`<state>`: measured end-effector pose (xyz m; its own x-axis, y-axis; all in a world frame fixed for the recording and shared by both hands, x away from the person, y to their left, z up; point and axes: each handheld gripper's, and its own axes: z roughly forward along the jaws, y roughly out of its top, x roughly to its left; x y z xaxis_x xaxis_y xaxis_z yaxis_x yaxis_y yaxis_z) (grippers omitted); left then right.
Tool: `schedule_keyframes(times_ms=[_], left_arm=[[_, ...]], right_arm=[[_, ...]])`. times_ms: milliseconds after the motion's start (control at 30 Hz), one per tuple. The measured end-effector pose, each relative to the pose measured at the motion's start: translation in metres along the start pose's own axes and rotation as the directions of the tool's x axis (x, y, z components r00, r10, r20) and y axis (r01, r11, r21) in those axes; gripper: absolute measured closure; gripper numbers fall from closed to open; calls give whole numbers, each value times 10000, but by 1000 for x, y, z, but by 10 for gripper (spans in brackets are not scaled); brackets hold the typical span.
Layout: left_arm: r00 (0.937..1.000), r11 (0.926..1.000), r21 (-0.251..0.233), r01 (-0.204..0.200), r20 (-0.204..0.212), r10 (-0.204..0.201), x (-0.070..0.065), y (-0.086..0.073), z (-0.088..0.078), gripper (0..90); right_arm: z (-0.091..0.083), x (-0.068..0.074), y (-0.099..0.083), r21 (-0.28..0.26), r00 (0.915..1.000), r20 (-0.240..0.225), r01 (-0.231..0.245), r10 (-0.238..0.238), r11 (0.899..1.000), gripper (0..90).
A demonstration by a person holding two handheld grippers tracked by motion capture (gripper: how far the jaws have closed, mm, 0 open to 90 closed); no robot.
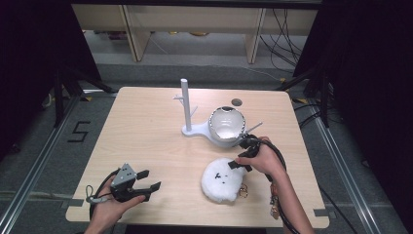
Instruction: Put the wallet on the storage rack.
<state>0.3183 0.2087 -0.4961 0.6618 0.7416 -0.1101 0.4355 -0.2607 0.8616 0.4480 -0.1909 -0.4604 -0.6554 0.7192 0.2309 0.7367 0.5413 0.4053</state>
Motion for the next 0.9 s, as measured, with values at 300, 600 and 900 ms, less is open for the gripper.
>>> schedule_keyframes(times_ms=[300,600,900], left_arm=[[9999,10000,-74,4,129,-3,0,-2,0,342],[10000,10000,-49,25,64,-25,1,-4,0,344],[9997,9999,-65,140,186,-139,-1,-6,3,346]], right_arm=[[18,1,11,619,9976,-115,686,-681,9957,418],[29,6,15,941,9931,-244,1166,-1148,9887,574],[25,8,10,919,9989,-358,342,-311,9952,767]])
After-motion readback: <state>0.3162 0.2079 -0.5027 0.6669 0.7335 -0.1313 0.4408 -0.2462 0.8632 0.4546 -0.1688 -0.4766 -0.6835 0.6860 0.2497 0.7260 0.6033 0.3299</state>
